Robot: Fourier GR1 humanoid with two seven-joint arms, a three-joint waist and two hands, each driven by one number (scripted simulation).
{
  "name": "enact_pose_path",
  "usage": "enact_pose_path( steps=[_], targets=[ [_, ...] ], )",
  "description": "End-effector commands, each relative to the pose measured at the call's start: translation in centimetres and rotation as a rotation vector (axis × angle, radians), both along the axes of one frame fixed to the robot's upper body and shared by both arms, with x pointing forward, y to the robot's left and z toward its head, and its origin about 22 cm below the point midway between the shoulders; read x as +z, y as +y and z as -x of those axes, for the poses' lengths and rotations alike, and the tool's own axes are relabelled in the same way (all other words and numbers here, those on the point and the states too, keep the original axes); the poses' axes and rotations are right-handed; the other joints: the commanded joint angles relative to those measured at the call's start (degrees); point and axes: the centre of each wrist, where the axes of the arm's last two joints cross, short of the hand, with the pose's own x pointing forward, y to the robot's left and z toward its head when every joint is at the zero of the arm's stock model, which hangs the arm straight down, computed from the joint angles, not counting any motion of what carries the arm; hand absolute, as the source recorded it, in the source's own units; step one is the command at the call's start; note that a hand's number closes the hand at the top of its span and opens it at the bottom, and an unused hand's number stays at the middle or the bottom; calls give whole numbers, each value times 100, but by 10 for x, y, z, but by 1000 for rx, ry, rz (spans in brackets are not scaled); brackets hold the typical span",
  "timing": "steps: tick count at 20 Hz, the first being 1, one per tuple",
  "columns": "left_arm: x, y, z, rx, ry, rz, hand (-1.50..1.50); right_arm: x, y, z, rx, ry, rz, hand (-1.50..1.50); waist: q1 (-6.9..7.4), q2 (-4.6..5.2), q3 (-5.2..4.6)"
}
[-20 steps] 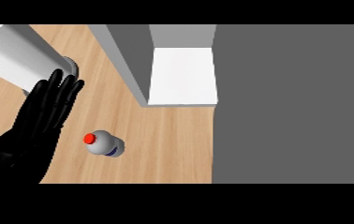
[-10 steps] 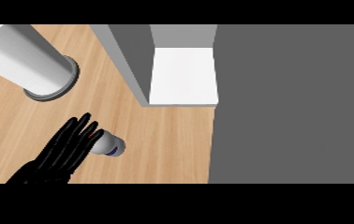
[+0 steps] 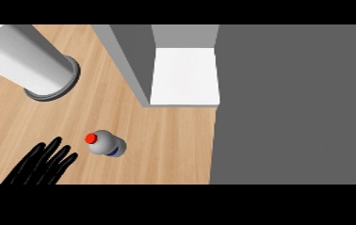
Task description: Pick up the bottled water, place it into the cabinet and close the cabinet
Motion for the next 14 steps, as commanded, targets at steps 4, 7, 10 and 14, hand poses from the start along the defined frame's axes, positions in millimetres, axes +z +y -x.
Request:
enact_pose_path(
  steps=[4,7,10,14],
  targets=[
    [-3,34,23,21,18,-12,-150,-19,10,16,38,1,2,-150,11,-4,0],
    [-22,22,27,-7,-25,-1,-150,-17,-6,19,21,3,12,-150,10,-2,0],
    [-31,15,15,17,-25,1,-150,-21,4,10,21,-7,13,-150,-2,4,0],
    [-22,36,2,75,-13,-5,-150,-28,1,18,9,-7,29,-150,-21,7,1]
  ],
)
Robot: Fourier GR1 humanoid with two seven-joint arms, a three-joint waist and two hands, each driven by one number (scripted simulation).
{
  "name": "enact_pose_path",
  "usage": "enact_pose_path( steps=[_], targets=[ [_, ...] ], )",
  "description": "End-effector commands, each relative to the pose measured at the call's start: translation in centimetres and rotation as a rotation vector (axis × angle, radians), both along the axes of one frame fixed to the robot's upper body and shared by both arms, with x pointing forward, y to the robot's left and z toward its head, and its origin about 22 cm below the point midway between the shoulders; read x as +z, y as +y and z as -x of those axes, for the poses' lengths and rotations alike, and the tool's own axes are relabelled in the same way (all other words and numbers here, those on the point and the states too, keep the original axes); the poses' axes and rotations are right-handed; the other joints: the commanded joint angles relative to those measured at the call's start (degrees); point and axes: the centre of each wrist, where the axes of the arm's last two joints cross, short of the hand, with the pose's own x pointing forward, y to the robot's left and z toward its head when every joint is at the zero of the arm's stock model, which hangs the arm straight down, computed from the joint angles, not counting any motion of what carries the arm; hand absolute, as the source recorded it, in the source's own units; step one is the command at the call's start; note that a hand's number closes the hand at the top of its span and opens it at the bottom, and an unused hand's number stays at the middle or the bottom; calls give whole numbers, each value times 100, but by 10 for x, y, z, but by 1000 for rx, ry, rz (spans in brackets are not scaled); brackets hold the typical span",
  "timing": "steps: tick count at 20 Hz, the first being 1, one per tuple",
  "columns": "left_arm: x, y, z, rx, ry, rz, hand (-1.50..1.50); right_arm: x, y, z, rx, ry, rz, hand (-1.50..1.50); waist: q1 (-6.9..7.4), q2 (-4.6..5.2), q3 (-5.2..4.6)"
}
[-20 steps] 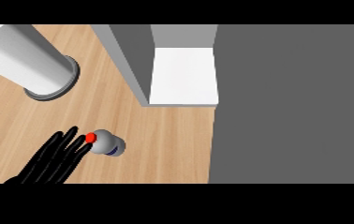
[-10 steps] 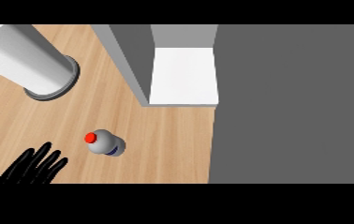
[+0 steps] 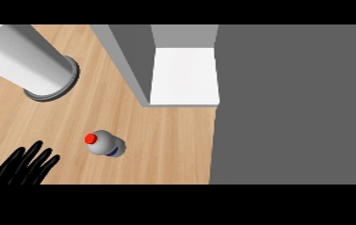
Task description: Pick up the bottled water, place it into the cabinet and close the cabinet
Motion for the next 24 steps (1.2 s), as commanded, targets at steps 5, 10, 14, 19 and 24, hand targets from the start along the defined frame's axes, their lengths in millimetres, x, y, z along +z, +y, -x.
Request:
enact_pose_path(
  steps=[5,10,14,19,24],
  targets=[
    [-31,17,-26,90,1,4,-150,-19,3,15,7,-7,-12,-150,-42,2,0],
    [-46,44,-37,73,-11,-46,-150,-18,-7,11,4,-8,6,-150,-32,4,-1],
    [-57,47,-46,83,-17,-81,-150,4,8,16,25,-2,9,-150,-27,4,-3],
    [-86,35,-79,72,34,-133,-150,-20,-2,2,16,-39,-24,-150,-36,13,-2],
    [-98,25,-101,53,54,-140,-150,-23,-8,6,33,-28,-1,-150,-43,13,-1]
  ],
)
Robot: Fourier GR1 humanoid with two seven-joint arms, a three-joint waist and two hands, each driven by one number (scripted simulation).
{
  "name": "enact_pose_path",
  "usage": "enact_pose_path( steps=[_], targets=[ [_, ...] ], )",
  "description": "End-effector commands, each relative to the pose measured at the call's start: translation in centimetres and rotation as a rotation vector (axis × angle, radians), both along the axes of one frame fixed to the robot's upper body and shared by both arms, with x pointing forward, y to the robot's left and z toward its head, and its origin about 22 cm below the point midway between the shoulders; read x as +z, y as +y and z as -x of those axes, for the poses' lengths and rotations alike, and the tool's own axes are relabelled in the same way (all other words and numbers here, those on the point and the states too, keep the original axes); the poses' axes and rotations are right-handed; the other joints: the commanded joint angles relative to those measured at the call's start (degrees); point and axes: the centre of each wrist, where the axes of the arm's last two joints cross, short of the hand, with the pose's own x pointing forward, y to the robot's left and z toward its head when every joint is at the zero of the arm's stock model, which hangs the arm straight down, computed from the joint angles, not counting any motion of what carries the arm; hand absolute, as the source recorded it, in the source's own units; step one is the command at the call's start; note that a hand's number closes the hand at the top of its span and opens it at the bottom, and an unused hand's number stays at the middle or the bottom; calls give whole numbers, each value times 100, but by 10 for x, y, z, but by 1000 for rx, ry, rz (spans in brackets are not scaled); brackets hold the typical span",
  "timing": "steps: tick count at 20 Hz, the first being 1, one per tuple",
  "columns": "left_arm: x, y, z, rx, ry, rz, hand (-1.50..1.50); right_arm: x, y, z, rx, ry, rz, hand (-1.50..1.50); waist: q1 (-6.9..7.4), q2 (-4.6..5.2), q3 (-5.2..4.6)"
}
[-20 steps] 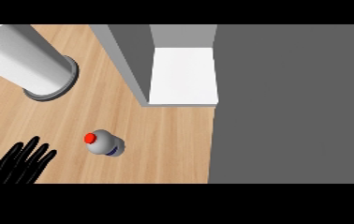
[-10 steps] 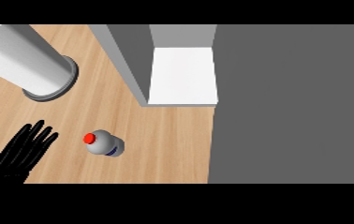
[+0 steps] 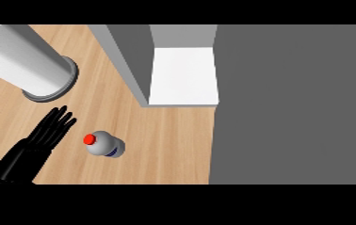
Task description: Pick up the bottled water, place it into the cabinet and close the cabinet
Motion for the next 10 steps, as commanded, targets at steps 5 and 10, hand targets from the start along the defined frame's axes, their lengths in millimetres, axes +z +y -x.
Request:
enact_pose_path(
  steps=[5,10],
  targets=[
    [-53,0,-34,28,88,-15,-150,14,1,0,1,-7,-5,-150,-22,11,-4],
    [-89,-9,-17,17,159,20,-150,5,-8,-3,2,0,-18,-150,-2,10,-3]
  ],
)
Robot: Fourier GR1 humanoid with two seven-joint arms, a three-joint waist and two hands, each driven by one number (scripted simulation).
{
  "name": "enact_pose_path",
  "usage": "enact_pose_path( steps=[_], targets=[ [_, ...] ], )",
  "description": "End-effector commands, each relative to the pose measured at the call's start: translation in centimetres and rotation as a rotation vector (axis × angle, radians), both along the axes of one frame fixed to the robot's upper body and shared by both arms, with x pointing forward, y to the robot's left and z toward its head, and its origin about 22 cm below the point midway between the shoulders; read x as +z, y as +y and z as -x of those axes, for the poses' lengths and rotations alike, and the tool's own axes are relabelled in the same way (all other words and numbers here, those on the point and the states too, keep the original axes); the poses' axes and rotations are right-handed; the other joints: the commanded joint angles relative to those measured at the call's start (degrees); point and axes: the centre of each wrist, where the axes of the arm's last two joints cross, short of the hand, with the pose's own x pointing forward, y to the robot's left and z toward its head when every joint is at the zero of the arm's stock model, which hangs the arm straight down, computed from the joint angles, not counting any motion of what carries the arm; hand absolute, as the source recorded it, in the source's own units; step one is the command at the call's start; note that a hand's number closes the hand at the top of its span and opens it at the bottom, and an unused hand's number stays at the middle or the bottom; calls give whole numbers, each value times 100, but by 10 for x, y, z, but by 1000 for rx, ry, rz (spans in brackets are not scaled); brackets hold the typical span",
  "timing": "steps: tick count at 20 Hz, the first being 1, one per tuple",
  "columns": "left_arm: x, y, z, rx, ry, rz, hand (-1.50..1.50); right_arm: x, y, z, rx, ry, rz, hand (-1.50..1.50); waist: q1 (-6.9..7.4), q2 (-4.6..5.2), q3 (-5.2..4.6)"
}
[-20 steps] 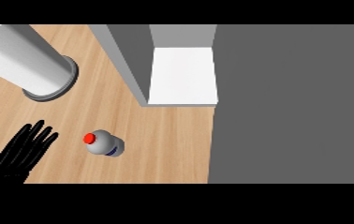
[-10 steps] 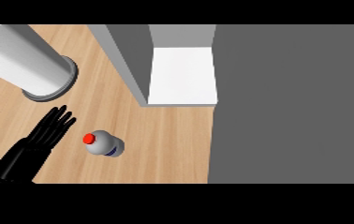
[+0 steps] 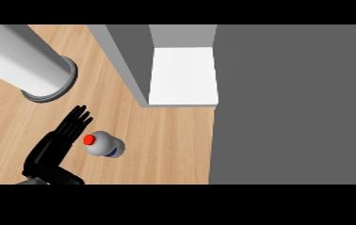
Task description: Pick up the bottled water, place it into the cabinet and close the cabinet
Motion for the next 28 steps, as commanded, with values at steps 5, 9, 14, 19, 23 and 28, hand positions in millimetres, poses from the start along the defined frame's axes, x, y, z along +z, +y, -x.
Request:
enact_pose_path(
  steps=[5,9,14,19,23,28],
  targets=[
    [-44,-8,-12,-9,82,72,-150,8,1,11,14,-7,-7,-150,-51,11,-7],
    [-42,2,-24,-14,95,62,-150,-4,4,15,3,12,5,-150,-15,0,-1],
    [-59,-7,-25,-34,92,93,-150,-4,9,1,16,-8,17,-150,-26,15,-5],
    [-73,-27,-24,-36,86,99,-150,-10,6,-7,3,-6,-14,-150,-41,25,-8],
    [-75,-9,-13,-43,100,130,-150,5,12,7,3,1,11,-150,-44,17,-9],
    [-77,-37,-31,-67,143,224,-150,5,15,-3,9,0,2,-150,-66,33,-14]
  ],
)
